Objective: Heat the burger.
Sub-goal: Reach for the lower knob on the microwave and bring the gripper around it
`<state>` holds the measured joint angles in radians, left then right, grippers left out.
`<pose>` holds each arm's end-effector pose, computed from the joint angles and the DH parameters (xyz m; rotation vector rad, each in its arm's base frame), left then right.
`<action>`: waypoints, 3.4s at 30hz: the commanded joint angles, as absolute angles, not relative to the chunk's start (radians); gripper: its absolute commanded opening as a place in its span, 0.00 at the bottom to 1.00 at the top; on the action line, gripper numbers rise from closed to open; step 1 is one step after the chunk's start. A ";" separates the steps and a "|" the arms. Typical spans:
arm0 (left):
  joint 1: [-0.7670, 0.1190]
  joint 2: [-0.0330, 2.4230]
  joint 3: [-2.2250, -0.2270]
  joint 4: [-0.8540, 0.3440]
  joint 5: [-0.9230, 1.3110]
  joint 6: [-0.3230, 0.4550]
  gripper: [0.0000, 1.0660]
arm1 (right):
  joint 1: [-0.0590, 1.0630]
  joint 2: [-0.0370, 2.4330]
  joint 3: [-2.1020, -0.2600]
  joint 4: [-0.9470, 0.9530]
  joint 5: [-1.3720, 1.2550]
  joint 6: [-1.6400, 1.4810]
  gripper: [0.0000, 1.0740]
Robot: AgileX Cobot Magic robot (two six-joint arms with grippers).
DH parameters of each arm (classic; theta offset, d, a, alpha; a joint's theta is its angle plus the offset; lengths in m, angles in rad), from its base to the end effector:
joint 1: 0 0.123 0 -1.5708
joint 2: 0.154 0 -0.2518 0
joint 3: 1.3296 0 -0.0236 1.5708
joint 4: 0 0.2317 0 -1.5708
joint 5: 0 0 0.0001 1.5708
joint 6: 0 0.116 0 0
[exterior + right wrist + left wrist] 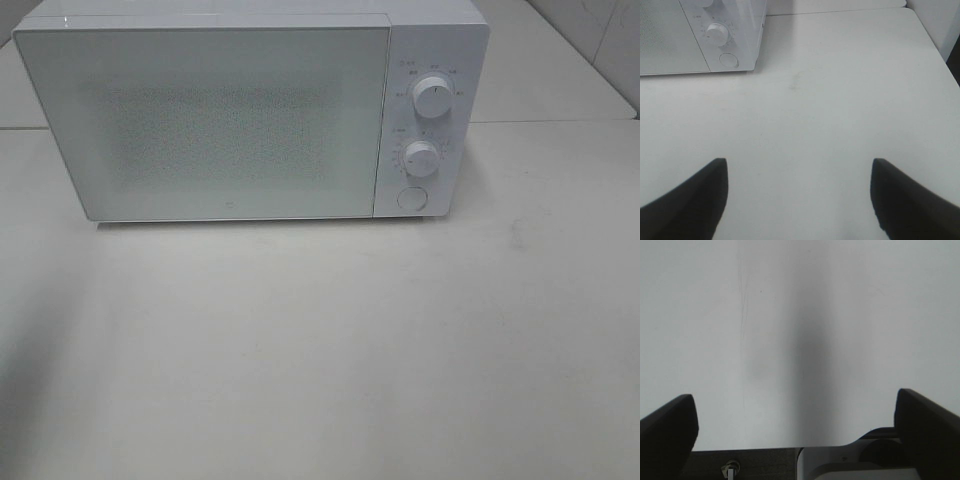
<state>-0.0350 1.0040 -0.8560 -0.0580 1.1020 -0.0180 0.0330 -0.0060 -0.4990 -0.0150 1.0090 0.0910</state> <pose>0.1773 -0.0122 0.2568 0.0020 2.7338 -0.0931 0.0361 -0.0003 0.2620 0.0579 1.9872 0.0624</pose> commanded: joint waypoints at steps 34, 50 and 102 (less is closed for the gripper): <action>-0.028 0.150 -0.517 -0.082 1.067 -0.013 0.93 | 0.030 -0.031 -0.497 -0.014 0.995 0.080 0.70; -0.028 -0.029 -0.517 -0.083 1.067 -0.013 0.93 | 0.030 -0.031 -0.497 -0.014 0.995 0.080 0.70; -0.028 -0.028 -0.517 -0.083 1.067 -0.013 0.92 | 0.030 0.279 -0.521 0.016 0.774 0.085 0.70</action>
<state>-0.0320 -0.0050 -0.5200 -0.0760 1.0800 -0.0140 0.0330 0.2750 -0.5160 0.0070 0.8120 0.0910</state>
